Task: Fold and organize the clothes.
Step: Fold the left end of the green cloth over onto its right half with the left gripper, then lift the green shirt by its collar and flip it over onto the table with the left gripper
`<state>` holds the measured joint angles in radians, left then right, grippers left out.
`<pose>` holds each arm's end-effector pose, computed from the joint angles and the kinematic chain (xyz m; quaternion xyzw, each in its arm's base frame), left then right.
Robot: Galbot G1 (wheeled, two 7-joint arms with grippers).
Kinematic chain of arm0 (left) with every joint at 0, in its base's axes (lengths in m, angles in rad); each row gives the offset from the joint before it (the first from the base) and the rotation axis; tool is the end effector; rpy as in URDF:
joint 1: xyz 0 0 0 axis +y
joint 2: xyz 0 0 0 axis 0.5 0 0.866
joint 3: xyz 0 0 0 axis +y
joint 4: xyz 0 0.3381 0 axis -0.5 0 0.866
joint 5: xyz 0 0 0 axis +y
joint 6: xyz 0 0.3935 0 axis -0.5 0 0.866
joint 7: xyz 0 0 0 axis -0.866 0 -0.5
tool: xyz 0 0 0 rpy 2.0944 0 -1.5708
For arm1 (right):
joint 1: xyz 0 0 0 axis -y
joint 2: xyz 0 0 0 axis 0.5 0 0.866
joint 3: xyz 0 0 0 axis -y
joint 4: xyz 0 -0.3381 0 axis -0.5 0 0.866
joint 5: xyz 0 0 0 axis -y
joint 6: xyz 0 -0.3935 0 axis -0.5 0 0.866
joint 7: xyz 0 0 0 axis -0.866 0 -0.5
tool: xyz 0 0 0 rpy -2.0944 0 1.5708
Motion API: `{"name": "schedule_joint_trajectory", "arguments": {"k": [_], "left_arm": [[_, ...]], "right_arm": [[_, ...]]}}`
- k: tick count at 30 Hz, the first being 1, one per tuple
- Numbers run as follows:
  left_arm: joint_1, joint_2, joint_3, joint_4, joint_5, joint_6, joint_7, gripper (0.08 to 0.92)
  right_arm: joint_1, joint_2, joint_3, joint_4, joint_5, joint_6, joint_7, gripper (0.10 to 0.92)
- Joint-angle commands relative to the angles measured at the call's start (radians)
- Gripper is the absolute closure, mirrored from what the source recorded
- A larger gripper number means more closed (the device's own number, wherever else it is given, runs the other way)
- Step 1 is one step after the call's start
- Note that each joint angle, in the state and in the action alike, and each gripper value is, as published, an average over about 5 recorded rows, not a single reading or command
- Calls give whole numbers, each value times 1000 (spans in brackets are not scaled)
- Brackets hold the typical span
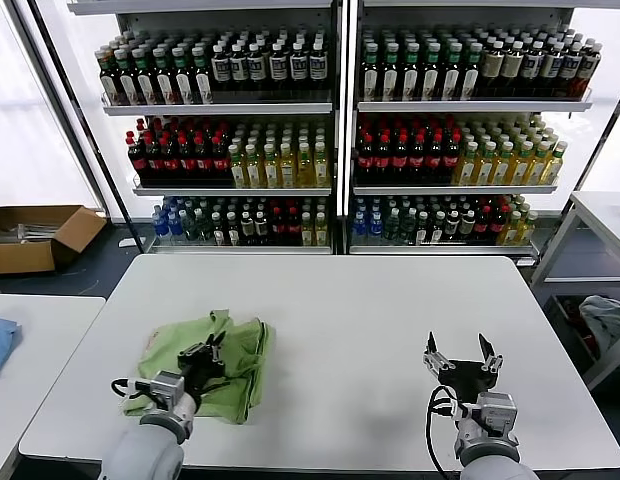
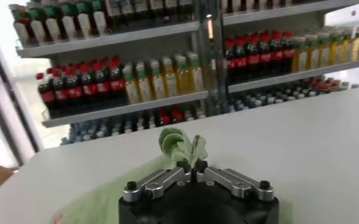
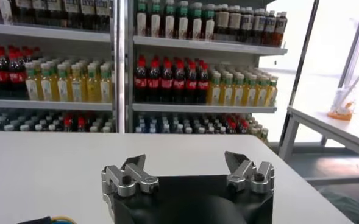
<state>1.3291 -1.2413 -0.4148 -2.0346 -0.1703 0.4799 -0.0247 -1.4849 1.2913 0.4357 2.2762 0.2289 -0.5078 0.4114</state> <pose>0.2899 0.0163 -0.2565 -0.0890 -0.9792 -0.0772 0.1653 0.2334 0.0024 -0.2053 -0.0770 -0.9872 0.0411 0.1332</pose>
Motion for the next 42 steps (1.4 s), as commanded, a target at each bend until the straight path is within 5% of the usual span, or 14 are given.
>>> {"name": "schedule_joint_trajectory", "arguments": {"k": [1,14,27,35,42], "left_arm": [[-36,-57,127,51,31,28,20,903],[-32,-106,153,129,31,-13,37,870],[66,-117,192,-55,-359,-9,53,506],[35,-50,-53,-282,-377,-49,23,272],[33,99,-308,-45,-233,-97,13,179]], "right_arm": [[-25,7,1,-3,-5,5,-1,203],[-45,12,-16,-19,-14,28,-6,203],[-30,11,-22,-18,-12,26,0,203],[-7,4,-31,-26,-6,22,-4,203],[41,-17,-50,-40,9,4,-4,203]]}}
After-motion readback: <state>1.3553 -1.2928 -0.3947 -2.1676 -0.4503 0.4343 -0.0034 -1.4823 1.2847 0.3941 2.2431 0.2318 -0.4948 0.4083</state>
